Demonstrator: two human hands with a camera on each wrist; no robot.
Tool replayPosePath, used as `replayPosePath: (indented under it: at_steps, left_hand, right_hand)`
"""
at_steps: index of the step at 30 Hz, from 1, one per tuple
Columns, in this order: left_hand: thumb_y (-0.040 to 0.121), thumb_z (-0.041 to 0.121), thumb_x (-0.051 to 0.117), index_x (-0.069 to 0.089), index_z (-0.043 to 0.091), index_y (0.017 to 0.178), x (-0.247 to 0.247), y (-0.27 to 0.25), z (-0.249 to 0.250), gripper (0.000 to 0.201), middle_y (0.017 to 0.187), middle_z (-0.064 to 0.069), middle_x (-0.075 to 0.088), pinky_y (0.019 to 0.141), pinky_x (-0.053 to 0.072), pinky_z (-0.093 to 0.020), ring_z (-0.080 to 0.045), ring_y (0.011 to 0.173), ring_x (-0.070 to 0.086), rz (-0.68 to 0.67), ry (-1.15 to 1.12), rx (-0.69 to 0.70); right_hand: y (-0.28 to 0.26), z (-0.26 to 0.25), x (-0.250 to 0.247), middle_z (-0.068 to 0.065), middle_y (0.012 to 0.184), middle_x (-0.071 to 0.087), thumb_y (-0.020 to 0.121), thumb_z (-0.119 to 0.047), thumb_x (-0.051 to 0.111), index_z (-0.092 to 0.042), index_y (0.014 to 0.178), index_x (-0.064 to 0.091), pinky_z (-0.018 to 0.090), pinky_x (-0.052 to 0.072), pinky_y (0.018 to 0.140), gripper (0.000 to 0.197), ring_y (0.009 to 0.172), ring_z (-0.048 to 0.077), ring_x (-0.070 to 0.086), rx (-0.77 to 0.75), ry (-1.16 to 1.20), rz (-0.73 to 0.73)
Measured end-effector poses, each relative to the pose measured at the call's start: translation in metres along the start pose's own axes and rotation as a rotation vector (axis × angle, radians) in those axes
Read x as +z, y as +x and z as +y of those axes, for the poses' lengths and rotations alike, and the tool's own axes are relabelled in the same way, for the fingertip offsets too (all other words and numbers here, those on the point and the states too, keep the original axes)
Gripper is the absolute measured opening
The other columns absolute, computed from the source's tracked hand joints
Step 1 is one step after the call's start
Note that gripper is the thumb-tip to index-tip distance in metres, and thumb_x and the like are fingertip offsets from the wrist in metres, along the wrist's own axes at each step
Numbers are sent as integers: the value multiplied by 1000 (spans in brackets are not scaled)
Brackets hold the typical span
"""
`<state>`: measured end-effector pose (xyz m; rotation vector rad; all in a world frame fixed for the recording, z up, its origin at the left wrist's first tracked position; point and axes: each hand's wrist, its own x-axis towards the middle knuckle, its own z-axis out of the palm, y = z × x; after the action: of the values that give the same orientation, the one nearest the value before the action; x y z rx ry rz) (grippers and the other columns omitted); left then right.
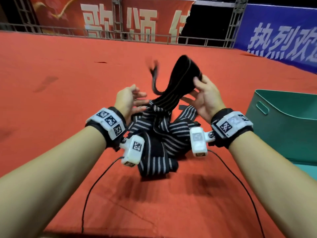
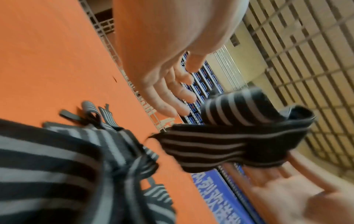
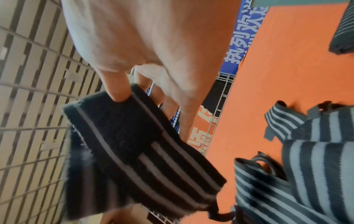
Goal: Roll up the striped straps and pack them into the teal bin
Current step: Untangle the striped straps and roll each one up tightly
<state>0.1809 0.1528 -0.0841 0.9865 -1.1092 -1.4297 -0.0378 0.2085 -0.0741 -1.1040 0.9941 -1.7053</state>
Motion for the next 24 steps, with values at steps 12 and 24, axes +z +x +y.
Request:
replayPosePath:
  at_steps: [12, 24]
  left_hand:
    - [80, 31, 83, 69, 16, 105, 15, -7, -58, 32, 101, 1, 73, 87, 52, -32, -9, 92, 66, -351, 606, 351]
    - [95, 12, 68, 59, 19, 82, -32, 7, -72, 17, 74, -1, 70, 55, 52, -29, -22, 59, 65, -79, 770, 273]
  right_hand:
    - [-14, -34, 25, 11, 104, 68, 100, -15, 65, -8, 119, 58, 52, 61, 89, 22, 91, 26, 68, 59, -30, 49]
    - [1, -34, -22, 10, 98, 75, 97, -6, 64, -10, 101, 75, 41, 59, 95, 12, 95, 24, 72, -53, 78, 469]
